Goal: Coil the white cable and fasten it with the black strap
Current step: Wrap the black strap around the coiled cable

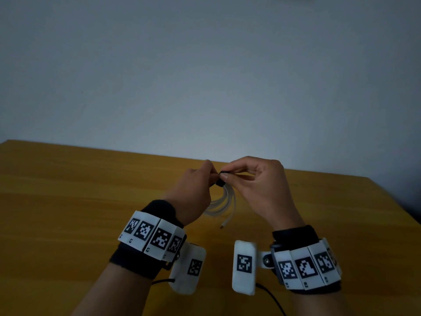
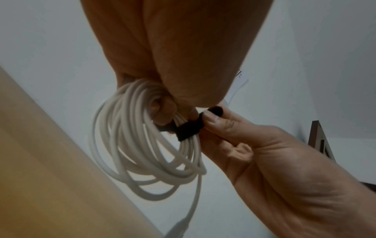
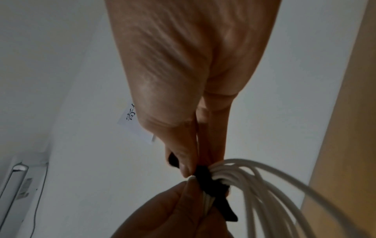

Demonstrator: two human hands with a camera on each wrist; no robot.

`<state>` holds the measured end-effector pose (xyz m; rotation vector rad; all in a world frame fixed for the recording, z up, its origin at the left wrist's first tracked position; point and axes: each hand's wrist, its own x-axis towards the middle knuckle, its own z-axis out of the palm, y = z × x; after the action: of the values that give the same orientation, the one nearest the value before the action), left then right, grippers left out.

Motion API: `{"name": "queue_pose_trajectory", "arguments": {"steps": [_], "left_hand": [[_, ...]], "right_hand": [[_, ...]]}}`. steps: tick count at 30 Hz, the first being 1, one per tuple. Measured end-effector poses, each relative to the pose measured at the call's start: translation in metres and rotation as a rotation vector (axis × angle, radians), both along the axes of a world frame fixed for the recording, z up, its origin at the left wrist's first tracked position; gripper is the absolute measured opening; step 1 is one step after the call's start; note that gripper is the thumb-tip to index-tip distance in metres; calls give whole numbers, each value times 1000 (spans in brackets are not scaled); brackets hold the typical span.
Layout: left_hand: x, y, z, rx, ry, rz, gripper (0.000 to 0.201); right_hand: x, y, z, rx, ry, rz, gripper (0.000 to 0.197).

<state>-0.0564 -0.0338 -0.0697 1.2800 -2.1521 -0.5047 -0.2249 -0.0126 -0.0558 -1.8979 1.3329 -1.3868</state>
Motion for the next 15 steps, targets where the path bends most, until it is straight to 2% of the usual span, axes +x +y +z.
{"name": "queue_pose_trajectory", "arguments": {"steps": [3, 9, 15], "left_hand": [[-2, 0, 0, 17, 28, 22, 12], [0, -1, 2, 15, 74, 41, 9], [5, -1, 3, 22, 73, 61, 8]], "right_hand": [[-3, 2, 1, 3, -13, 66, 10], [-5, 1, -3, -94, 177, 103, 20], [3, 3, -1, -99, 93, 86, 11]]}}
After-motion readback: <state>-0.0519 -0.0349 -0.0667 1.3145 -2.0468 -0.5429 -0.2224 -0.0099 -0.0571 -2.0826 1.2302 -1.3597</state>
